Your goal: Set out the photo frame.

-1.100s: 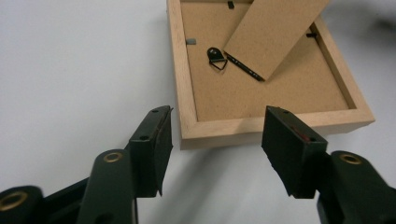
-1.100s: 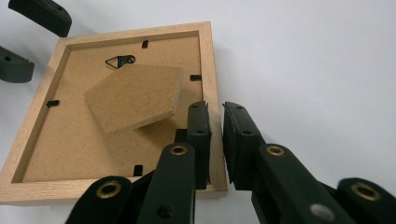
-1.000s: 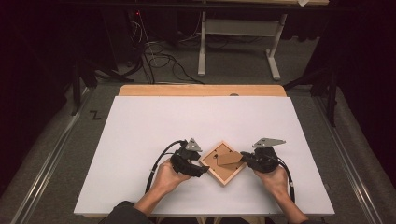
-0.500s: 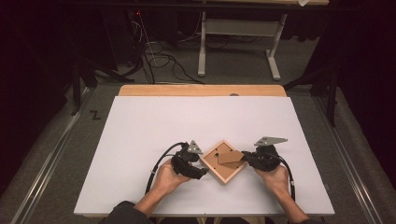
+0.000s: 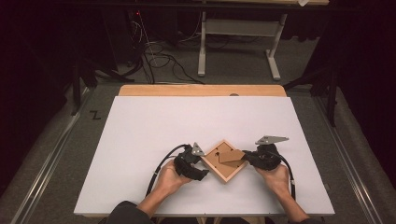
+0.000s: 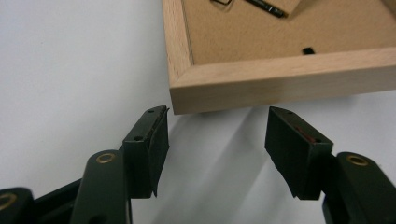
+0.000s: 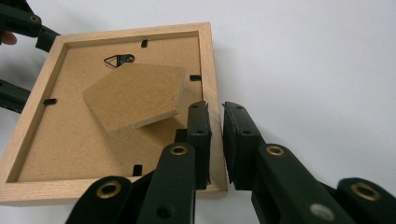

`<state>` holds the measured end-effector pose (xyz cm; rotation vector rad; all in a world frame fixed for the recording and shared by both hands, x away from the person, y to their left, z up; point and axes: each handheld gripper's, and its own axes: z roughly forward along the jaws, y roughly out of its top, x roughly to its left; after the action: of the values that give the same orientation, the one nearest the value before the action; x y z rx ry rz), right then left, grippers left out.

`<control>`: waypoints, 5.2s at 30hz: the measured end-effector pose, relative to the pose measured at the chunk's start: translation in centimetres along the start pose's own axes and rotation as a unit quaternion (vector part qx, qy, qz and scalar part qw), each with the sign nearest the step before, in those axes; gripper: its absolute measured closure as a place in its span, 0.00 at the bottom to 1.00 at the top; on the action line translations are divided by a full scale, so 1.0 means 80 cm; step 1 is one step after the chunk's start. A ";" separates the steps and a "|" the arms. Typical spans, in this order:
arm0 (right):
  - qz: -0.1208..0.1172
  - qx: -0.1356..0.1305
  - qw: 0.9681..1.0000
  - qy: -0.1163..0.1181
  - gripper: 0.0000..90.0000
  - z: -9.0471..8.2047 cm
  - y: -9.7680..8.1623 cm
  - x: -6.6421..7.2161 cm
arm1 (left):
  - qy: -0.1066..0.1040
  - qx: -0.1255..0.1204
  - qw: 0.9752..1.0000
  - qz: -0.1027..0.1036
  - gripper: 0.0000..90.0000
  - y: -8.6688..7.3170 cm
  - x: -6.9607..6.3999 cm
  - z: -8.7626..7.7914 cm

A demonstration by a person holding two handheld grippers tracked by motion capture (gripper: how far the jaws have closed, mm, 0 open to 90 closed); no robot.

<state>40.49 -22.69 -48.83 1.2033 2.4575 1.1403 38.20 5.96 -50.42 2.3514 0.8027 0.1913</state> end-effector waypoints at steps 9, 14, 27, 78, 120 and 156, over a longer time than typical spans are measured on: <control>0.007 -0.002 1.000 0.003 0.92 0.000 0.000 -0.004 | 0.013 -0.021 1.000 0.003 0.48 0.004 -0.002 0.001; 0.012 -0.001 1.000 0.005 0.92 0.000 0.001 -0.005 | 0.016 -0.025 0.999 0.013 0.50 0.004 -0.003 -0.001; 0.015 -0.006 1.000 0.003 0.92 -0.001 0.001 -0.003 | 0.013 -0.024 0.999 0.018 0.50 0.007 -0.005 -0.004; 0.032 -0.005 0.997 0.064 1.00 0.028 0.017 0.008 | 0.012 -0.111 0.994 -0.005 0.50 0.015 0.002 -0.038; 0.000 -0.028 0.999 -0.034 0.72 -0.016 0.017 0.011 | 0.015 -0.120 0.993 -0.013 0.46 0.032 0.003 -0.041; 0.009 -0.019 0.999 -0.044 0.71 -0.012 0.014 0.005 | 0.024 -0.132 0.991 -0.011 0.44 0.063 0.000 -0.034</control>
<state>40.46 -22.53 -47.31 1.2395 2.3541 1.1097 39.82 4.36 -45.18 2.0954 0.7740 0.3259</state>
